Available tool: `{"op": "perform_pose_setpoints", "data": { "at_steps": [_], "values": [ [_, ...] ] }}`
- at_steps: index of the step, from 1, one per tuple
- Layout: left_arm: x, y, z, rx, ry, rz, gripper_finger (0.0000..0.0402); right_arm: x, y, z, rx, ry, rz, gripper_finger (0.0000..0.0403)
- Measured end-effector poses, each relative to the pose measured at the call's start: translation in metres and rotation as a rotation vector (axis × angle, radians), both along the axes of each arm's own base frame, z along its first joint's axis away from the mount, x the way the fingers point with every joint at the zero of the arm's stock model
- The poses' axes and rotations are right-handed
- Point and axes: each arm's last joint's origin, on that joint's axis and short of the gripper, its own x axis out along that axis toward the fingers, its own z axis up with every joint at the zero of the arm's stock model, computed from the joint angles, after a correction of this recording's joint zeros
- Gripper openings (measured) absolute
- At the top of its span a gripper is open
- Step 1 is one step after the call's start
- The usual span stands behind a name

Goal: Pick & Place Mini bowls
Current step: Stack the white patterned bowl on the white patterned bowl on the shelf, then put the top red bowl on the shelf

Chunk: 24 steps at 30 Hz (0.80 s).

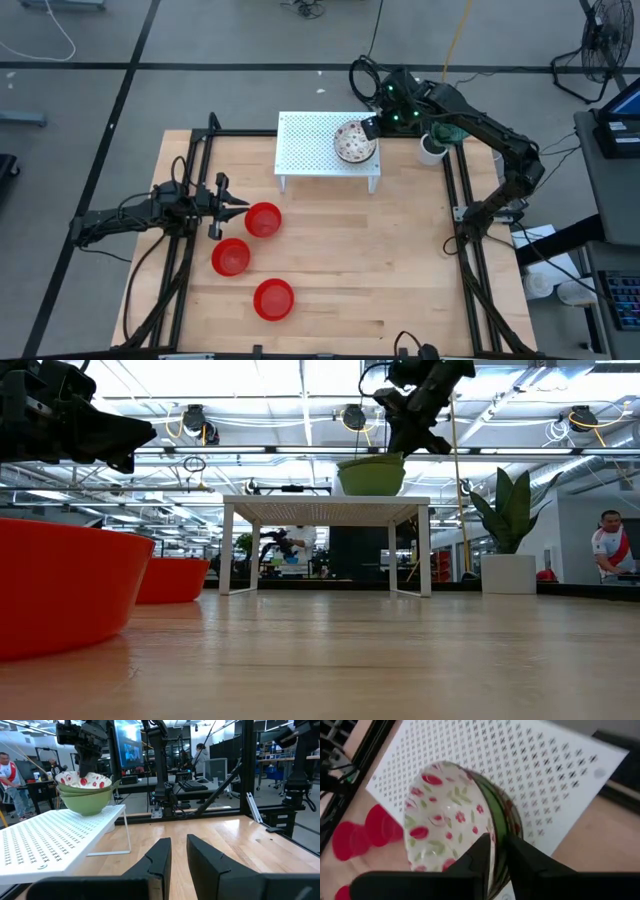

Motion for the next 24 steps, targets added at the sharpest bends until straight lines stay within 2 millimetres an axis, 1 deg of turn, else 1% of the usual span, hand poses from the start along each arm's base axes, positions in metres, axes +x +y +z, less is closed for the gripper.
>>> {"op": "perform_pose_setpoints", "data": {
  "at_steps": [3,8,15,17,20,24],
  "values": [
    [0.0,0.0,0.0,0.0,0.0,0.0,0.0065,0.0,-0.002,0.005,-0.076,-0.013,-0.014,0.0059],
    [0.0,0.0,0.0,0.0,0.0,0.0,0.0065,0.002,-0.004,0.012,-0.136,-0.073,-0.011,0.0072],
    [0.0,0.0,0.0,0.0,0.0,0.0,0.0065,0.008,-0.004,0.023,-0.239,-0.153,0.039,0.0074],
    [0.0,0.0,0.0,0.0,0.0,0.0,0.0065,0.01,0.001,0.029,-0.287,-0.177,0.079,0.0074],
    [0.0,0.0,0.0,0.0,0.0,0.0,0.0065,0.013,0.016,0.04,-0.344,-0.235,0.169,0.0073],
    [0.0,0.0,0.0,0.0,0.0,0.0,0.0065,0.013,0.052,0.057,-0.415,-0.287,0.363,0.0073]
  ]
}}
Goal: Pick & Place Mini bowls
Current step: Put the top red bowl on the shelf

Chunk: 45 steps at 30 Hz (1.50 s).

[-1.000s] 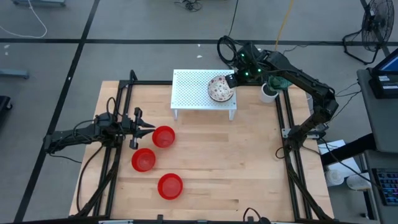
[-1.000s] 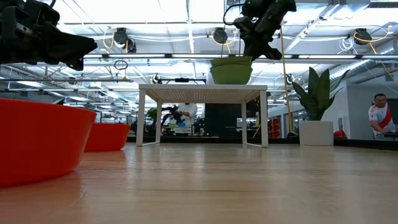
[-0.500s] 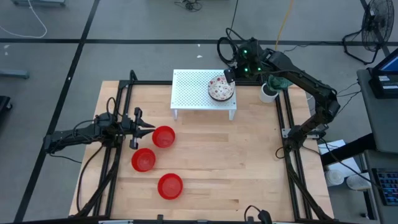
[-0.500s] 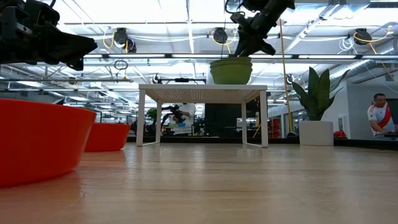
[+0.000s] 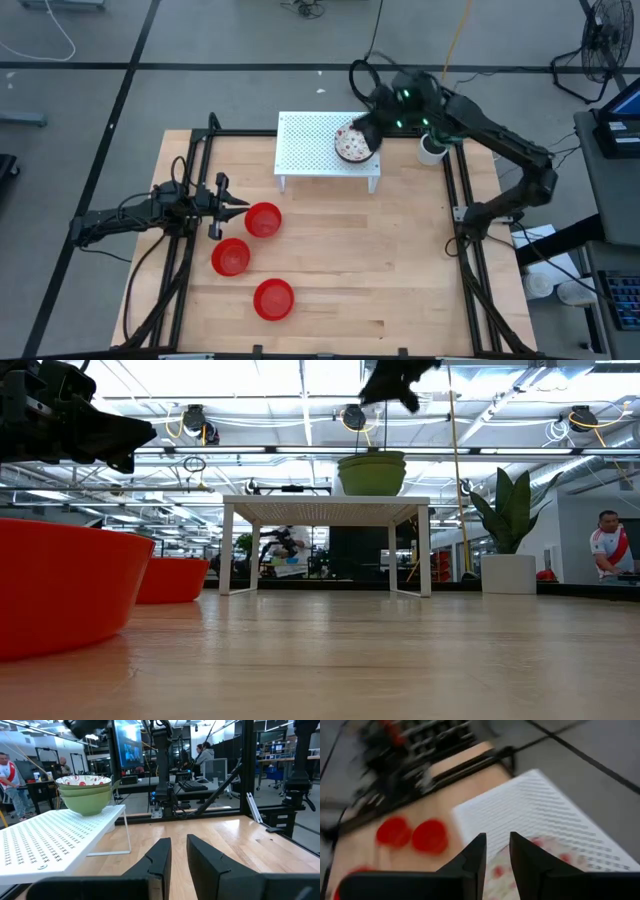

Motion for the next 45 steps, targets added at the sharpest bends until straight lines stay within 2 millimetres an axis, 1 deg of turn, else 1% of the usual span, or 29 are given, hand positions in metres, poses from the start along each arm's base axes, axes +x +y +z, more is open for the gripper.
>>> {"op": "perform_pose_setpoints", "data": {
  "at_steps": [3,5,8,9,12,16,19,22,25,28,31,34,39,42,45],
  "values": [
    [0.0,0.0,0.0,0.0,0.0,0.0,0.0065,-0.009,0.033,0.011,-0.07,0.017,0.129,0.0073],
    [0.0,0.0,0.0,0.0,0.0,0.0,0.0065,-0.018,0.054,0.016,-0.09,-0.004,0.189,0.0073],
    [0.0,0.0,0.0,0.0,0.0,0.0,0.0065,-0.036,0.082,0.011,-0.099,-0.078,0.256,0.0073],
    [0.0,0.0,0.0,0.0,0.0,0.0,0.0065,-0.043,0.091,0.006,-0.099,-0.107,0.272,0.0073],
    [0.0,0.0,0.0,0.0,0.0,0.0,0.0065,-0.07,0.113,-0.018,-0.107,-0.171,0.261,0.0073],
    [0.0,0.0,0.0,0.0,0.0,0.0,0.0065,-0.111,0.132,-0.061,-0.13,-0.287,0.225,0.0073],
    [0.0,0.0,0.0,0.0,0.0,0.0,0.0065,-0.136,0.14,-0.096,-0.132,-0.408,0.241,0.0073],
    [0.0,0.0,0.0,0.0,0.0,0.0,0.0065,-0.156,0.145,-0.128,-0.148,-0.509,0.272,0.0073],
    [0.0,0.0,0.0,0.0,0.0,0.0,0.0065,-0.172,0.146,-0.154,-0.178,-0.552,0.29,0.0073],
    [0.0,0.0,0.0,0.0,0.0,0.0,0.0065,-0.182,0.146,-0.176,-0.212,-0.553,0.304,0.0073],
    [0.0,0.0,0.0,0.0,0.0,0.0,0.0065,-0.192,0.147,-0.187,-0.26,-0.57,0.343,0.0073],
    [0.0,0.0,0.0,0.0,0.0,-0.001,0.0065,-0.191,0.148,-0.195,-0.313,-0.531,0.39,0.0073],
    [0.0,0.0,0.0,0.0,0.001,0.0,0.0065,-0.189,0.149,-0.192,-0.359,-0.552,0.418,0.0073],
    [0.0,0.0,0.0,0.0,0.002,0.0,0.0065,-0.189,0.148,-0.192,-0.29,-0.561,0.398,0.0073],
    [0.0,0.0,0.0,0.0,0.001,0.0,0.0065,-0.187,0.149,-0.199,-0.252,-0.541,0.401,0.0073]
  ]
}}
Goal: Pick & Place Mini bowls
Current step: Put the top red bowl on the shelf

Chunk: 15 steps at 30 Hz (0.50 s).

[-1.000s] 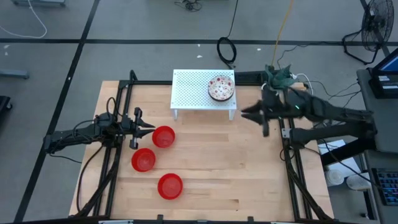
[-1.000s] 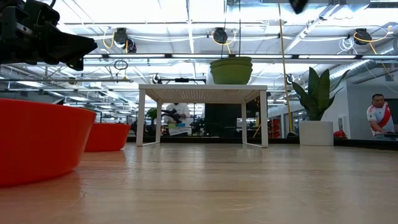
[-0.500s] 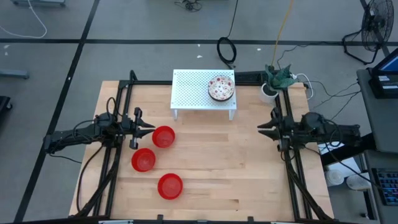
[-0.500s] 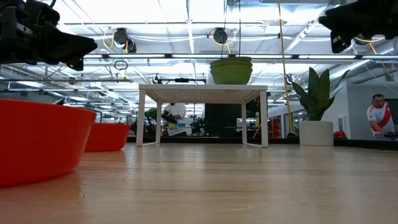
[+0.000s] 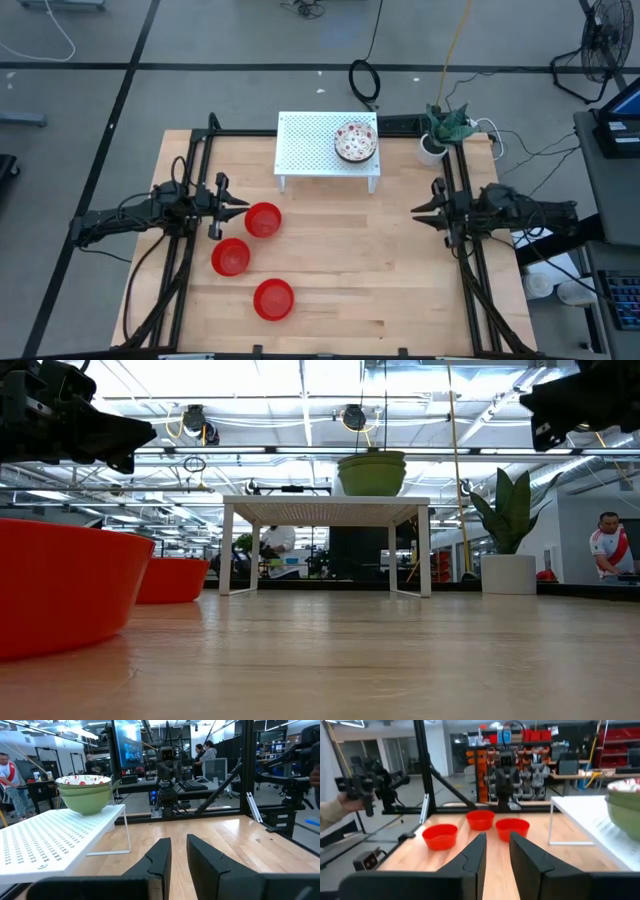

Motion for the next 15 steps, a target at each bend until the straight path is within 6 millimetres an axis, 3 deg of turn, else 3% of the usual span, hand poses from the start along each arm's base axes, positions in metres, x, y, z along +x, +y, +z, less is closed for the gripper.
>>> {"op": "perform_pose_setpoints", "data": {
  "at_steps": [5,13,15],
  "values": [
    [0.0,0.0,0.003,0.036,-0.028,0.003,0.0065,0.006,0.0,-0.017,-0.01,0.049,-0.004,0.0073],
    [-0.002,0.0,0.012,0.075,-0.127,0.008,0.0065,0.016,0.0,-0.064,-0.011,0.174,-0.005,0.0073],
    [-0.002,0.0,0.013,0.065,-0.139,0.007,0.0065,0.017,0.0,-0.061,-0.01,0.137,-0.012,0.0073]
  ]
}}
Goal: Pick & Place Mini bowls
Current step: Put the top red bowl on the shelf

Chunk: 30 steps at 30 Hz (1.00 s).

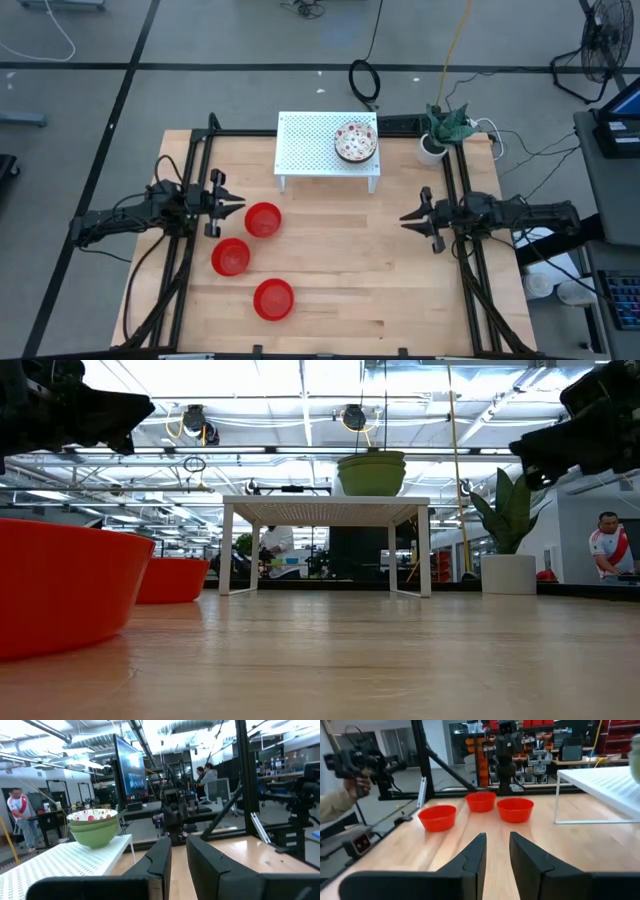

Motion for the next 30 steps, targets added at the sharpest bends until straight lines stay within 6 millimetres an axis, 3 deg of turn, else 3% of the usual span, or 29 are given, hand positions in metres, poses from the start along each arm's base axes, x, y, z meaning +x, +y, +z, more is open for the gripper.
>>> {"op": "perform_pose_setpoints", "data": {
  "at_steps": [10,19,24,27,30],
  "values": [
    [-0.001,0.0,0.003,0.014,-0.028,0.002,0.0065,0.003,0.0,0.021,0.005,-0.222,0.01,0.0073],
    [-0.001,0.0,0.002,-0.148,-0.015,-0.038,0.0065,0.003,0.0,0.022,0.005,-0.227,0.009,0.0073],
    [-0.001,0.0,0.004,-0.119,-0.041,-0.023,0.0065,0.003,0.0,0.022,0.005,-0.228,0.009,0.0073],
    [-0.004,0.003,0.014,-0.294,-0.089,0.035,0.0065,0.003,0.0,0.022,0.005,-0.228,0.009,0.0073],
    [-0.002,0.007,0.021,-0.458,0.017,0.158,0.0065,0.003,0.0,0.022,0.005,-0.228,0.009,0.0073]
  ]
}}
